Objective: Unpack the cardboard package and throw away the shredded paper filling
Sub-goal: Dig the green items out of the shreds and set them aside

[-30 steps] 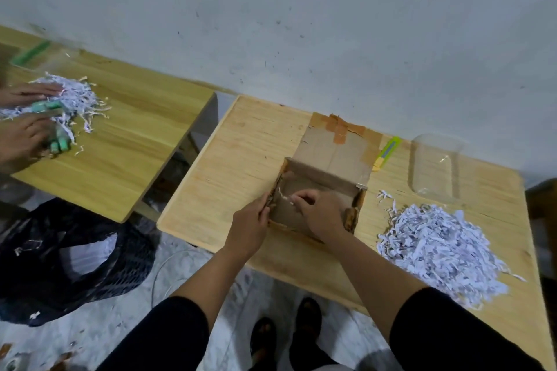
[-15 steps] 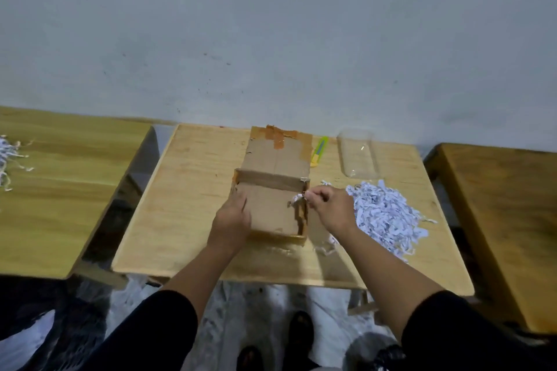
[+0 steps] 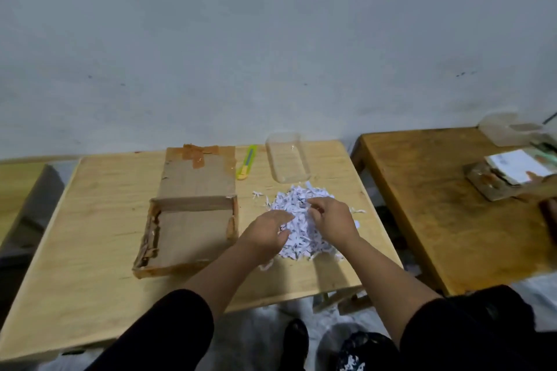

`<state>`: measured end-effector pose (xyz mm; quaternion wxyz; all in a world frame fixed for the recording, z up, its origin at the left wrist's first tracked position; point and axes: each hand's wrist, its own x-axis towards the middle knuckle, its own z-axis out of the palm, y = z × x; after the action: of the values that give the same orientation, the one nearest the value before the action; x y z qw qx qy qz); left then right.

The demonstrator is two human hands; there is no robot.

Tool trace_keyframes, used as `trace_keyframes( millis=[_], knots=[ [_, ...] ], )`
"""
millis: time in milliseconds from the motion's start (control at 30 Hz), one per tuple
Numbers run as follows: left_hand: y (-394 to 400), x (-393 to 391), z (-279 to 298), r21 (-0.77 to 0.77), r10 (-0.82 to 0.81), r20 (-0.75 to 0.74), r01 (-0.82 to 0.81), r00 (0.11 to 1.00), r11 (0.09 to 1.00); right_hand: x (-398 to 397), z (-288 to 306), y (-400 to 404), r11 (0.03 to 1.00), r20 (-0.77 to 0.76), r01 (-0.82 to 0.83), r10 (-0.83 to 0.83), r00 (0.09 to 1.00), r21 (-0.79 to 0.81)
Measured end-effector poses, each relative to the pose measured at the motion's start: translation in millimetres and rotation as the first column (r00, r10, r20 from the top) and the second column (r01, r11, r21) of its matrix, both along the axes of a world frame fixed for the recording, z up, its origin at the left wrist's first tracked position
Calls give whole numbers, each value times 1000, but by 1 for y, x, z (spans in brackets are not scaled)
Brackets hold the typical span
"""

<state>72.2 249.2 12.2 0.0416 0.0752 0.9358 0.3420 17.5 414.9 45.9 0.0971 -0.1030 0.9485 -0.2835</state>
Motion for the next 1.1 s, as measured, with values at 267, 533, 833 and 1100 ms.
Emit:
trace_keyframes(
  millis=[267,533,833,1100],
  knots=[
    [39,-43,-18,-140,-109,-17,105,994,985,-45,-30,34,927,107,-330,315,943,178],
    [15,-38,-34,-226,5,2,-5,1000,974,-86,-40,59,912,109,-359,343,933,201],
    [35,-51,-17,-54,70,-215,-83,974,995,-72,-36,40,888,-109,-460,459,882,19],
    [29,-45,-43,-269,-70,-61,51,996,962,-63,-52,65,904,73,-400,394,916,149]
  ],
)
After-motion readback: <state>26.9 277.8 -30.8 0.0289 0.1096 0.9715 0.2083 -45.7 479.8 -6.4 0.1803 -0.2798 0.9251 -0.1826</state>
